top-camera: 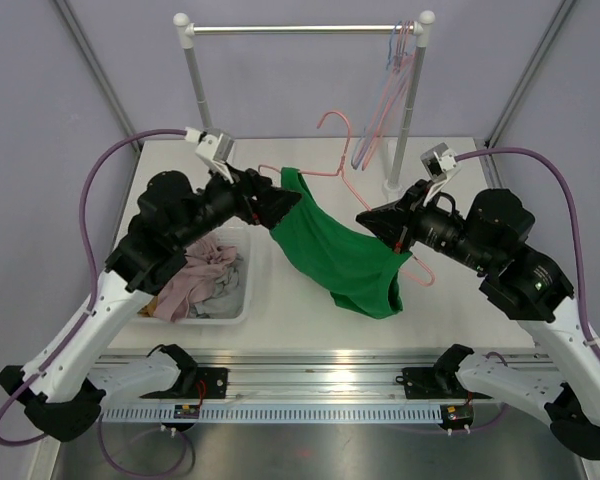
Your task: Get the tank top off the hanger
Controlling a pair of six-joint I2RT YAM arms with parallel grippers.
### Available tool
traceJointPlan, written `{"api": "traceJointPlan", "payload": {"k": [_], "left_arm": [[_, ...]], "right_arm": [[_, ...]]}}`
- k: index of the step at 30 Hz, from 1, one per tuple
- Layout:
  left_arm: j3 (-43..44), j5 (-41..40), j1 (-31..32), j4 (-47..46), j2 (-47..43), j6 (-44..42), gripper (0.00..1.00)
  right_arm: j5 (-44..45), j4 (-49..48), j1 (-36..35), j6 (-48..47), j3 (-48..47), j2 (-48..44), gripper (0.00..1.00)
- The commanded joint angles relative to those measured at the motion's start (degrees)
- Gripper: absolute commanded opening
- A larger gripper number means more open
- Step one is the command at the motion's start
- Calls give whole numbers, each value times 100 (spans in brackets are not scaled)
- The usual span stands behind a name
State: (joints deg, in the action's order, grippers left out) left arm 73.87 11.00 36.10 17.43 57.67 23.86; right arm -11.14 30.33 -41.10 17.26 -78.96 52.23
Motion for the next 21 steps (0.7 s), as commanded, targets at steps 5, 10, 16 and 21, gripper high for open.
{"api": "traceJointPlan", "payload": {"k": [5, 10, 16, 21], "left_arm": [[374, -326, 688, -417, 482, -250, 59], [331, -731, 767, -354, 526, -346, 36], [278, -960, 767, -346, 544, -399, 66], [225, -740, 776, -460, 482, -373, 75]], "right_arm": [[-249, -282, 14, 217, 30, -380, 0], [-170, -185, 14, 182, 56, -459, 0], [-240, -185, 23, 182, 117, -450, 0], [-170, -115, 14, 111, 126, -310, 0]]}}
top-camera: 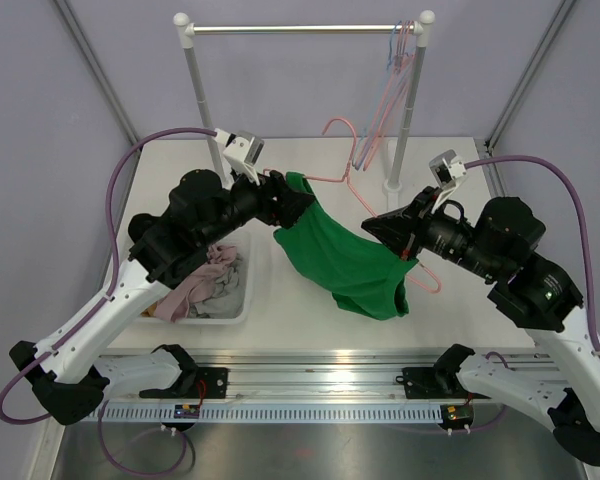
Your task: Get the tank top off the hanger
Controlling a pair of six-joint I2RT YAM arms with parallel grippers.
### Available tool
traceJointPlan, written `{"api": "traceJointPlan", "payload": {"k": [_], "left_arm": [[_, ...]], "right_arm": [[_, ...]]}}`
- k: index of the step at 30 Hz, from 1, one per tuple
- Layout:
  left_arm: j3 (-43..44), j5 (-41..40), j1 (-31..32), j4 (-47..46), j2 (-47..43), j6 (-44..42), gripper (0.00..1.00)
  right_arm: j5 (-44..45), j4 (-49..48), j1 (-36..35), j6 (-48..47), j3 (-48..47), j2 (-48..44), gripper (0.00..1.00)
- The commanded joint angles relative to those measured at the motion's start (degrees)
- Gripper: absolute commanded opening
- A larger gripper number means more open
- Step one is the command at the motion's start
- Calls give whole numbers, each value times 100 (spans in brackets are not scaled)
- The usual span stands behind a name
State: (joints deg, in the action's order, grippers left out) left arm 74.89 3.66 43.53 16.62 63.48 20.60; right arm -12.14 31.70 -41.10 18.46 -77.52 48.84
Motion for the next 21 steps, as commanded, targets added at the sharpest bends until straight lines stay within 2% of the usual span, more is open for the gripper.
{"api": "traceJointPlan", "payload": {"k": [1, 3, 4, 6, 7, 12, 16, 19, 21], "left_arm": [[113, -23, 33, -414, -117, -47, 74], [104, -172, 33, -405, -82, -65, 70], [104, -208, 33, -388, -64, -82, 61], [148, -252, 33, -335, 6, -109, 51], [140, -234, 33, -326, 24, -118, 40], [52, -313, 42, -405, 32, -118, 32], [69, -505, 42, -362, 68, -126, 0], [52, -1032, 42, -196, 6, 49, 0], [34, -1831, 33, -37, -90, 251, 0]], "right_arm": [[-104, -270, 14, 8, -9, 29, 0], [-183, -314, 14, 26, 0, 29, 0], [-244, -331, 14, 52, 8, 29, 0], [-254, -367, 14, 44, 17, 12, 0], [-219, -358, 14, 35, 17, 3, 0], [-227, -323, 14, 26, -27, -32, 0], [-193, -262, 14, -52, -9, -50, 0], [18, -156, 14, -297, 70, -59, 0], [115, 28, 14, -421, 175, -111, 0]]}}
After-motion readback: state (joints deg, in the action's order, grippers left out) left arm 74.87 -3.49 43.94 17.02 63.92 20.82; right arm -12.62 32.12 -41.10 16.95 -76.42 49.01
